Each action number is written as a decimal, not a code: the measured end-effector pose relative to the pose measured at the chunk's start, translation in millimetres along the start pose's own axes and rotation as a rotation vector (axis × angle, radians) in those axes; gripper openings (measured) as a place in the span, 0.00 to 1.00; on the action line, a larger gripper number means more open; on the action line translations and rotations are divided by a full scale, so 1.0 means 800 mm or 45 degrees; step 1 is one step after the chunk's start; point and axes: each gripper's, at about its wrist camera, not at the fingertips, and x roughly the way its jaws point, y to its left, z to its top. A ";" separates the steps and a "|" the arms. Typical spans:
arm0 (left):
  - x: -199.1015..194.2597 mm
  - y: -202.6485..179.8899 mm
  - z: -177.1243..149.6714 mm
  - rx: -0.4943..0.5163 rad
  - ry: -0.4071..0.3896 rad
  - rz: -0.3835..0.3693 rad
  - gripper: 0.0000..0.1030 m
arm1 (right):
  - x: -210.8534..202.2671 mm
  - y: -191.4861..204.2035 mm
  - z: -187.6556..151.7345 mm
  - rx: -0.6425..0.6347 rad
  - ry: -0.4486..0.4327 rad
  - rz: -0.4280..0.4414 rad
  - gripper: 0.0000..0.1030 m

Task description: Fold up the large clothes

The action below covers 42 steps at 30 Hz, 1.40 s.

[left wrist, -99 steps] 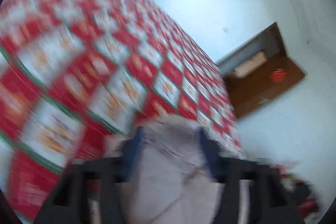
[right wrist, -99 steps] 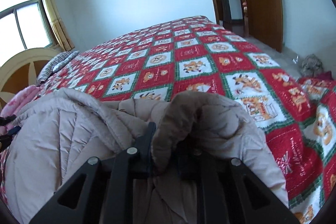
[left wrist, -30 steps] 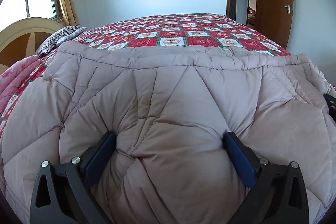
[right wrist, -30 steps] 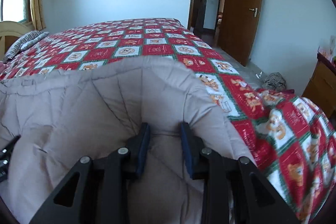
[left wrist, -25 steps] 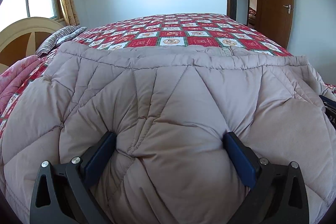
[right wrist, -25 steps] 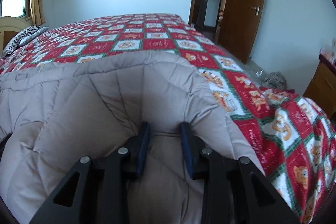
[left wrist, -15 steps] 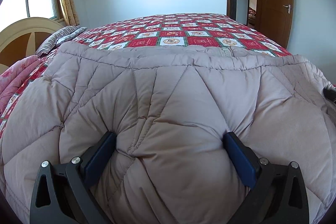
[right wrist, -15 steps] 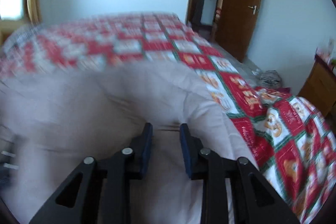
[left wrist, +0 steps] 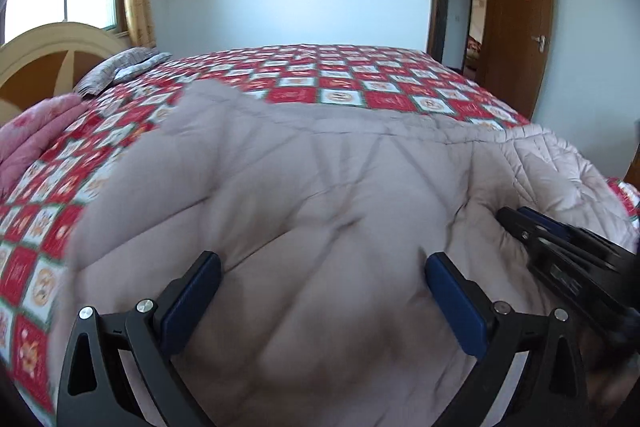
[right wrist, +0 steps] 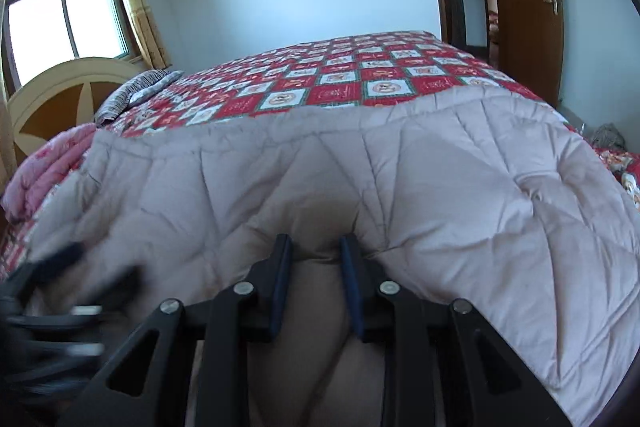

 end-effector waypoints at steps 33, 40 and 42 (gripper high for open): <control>-0.082 0.142 -0.098 -0.736 -0.140 0.087 0.99 | 0.008 0.016 -0.007 -0.102 0.006 -0.101 0.28; -0.046 0.144 -0.118 -0.894 -0.001 -0.167 0.99 | 0.009 0.017 -0.008 -0.106 0.003 -0.108 0.28; -0.033 0.136 -0.119 -0.920 -0.004 -0.154 0.99 | 0.009 0.017 -0.008 -0.104 0.004 -0.105 0.28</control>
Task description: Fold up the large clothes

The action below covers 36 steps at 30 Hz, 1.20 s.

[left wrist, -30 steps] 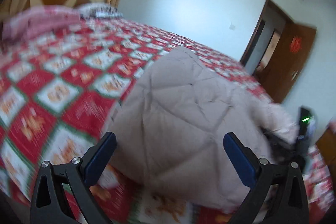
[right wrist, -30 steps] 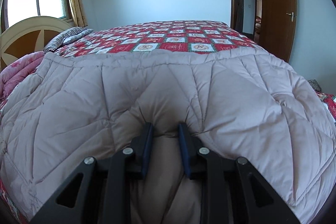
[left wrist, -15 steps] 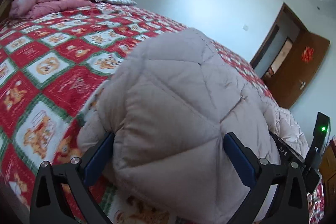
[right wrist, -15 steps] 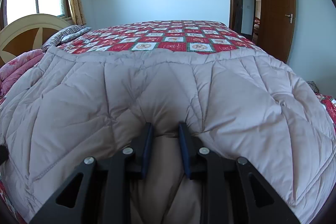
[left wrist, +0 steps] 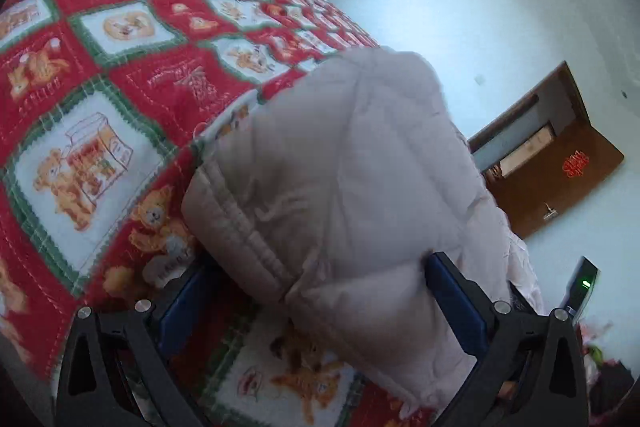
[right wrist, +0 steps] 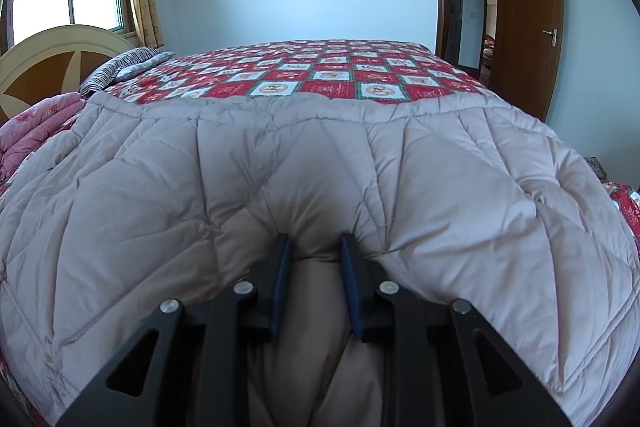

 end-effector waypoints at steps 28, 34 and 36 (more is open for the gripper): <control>0.022 -0.103 0.051 0.391 -0.181 -0.149 0.34 | -0.011 0.013 -0.027 -0.044 0.068 0.210 0.27; -0.005 -0.185 0.040 0.689 -0.243 -0.217 0.32 | -0.006 -0.024 -0.022 0.127 0.134 0.367 0.26; -0.014 -0.218 0.031 0.810 -0.267 -0.226 0.32 | -0.014 -0.040 -0.013 0.205 0.139 0.427 0.25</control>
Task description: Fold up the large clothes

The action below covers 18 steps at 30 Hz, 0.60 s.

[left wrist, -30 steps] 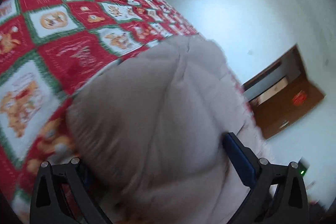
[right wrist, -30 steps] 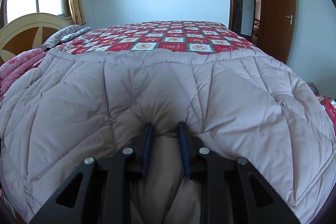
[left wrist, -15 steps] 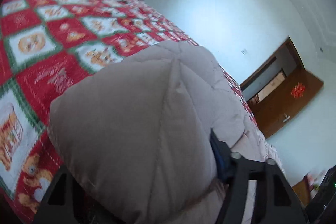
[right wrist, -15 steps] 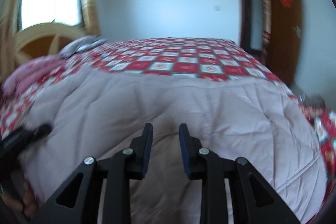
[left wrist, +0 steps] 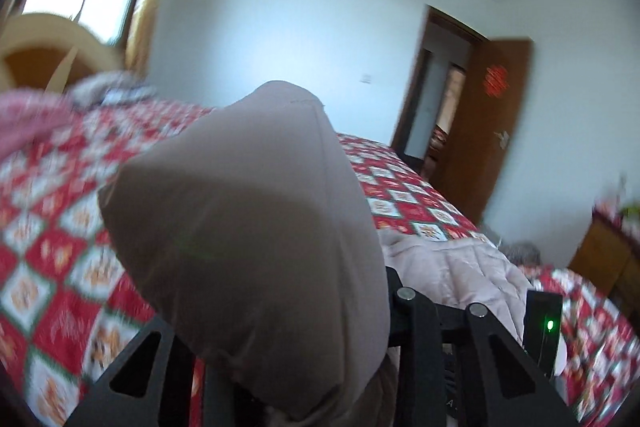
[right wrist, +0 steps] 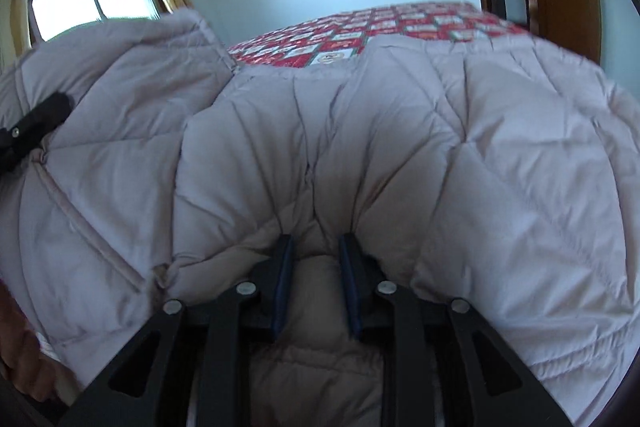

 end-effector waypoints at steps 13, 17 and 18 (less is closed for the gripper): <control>0.019 -0.185 -0.008 0.543 -0.008 -0.329 0.32 | -0.187 -0.195 0.021 0.393 -0.310 -0.221 0.26; 0.050 -0.244 -0.055 0.691 0.114 -0.479 0.32 | -0.194 -0.233 0.013 0.450 -0.265 -0.249 0.26; 0.057 -0.255 -0.066 0.717 0.141 -0.503 0.32 | -0.193 -0.240 0.008 0.467 -0.252 -0.250 0.26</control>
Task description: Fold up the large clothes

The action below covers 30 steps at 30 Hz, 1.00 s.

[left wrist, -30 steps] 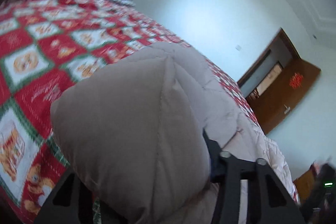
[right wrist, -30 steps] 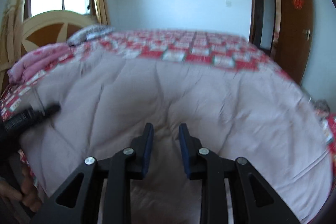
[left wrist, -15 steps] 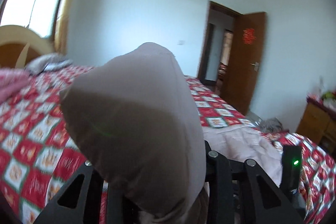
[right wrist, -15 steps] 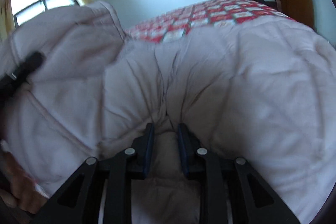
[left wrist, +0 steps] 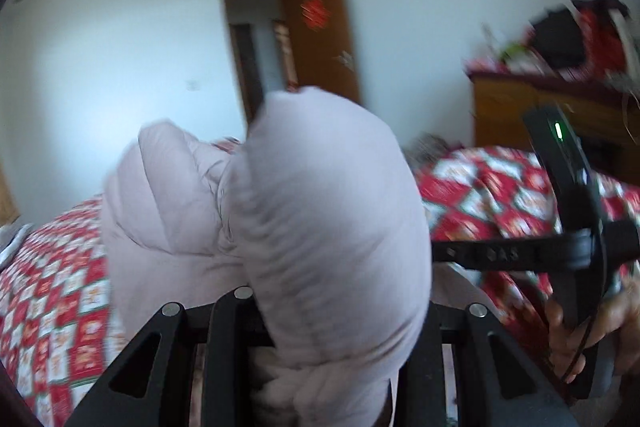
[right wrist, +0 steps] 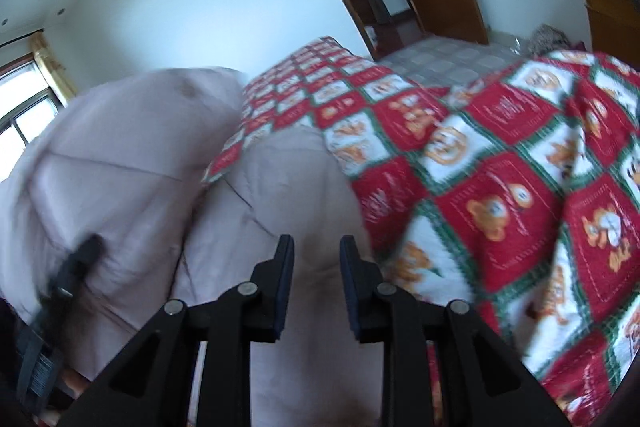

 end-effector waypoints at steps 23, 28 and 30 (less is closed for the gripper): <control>0.060 -0.066 -0.046 0.227 0.156 -0.158 0.44 | 0.048 0.005 0.036 -0.135 0.213 -0.031 0.18; 0.021 -0.067 -0.066 0.332 0.139 -0.161 0.57 | 0.081 -0.009 0.010 -0.074 0.291 -0.030 0.18; -0.005 -0.061 -0.070 0.331 0.128 -0.195 0.62 | 0.086 -0.016 0.010 -0.056 0.298 -0.016 0.18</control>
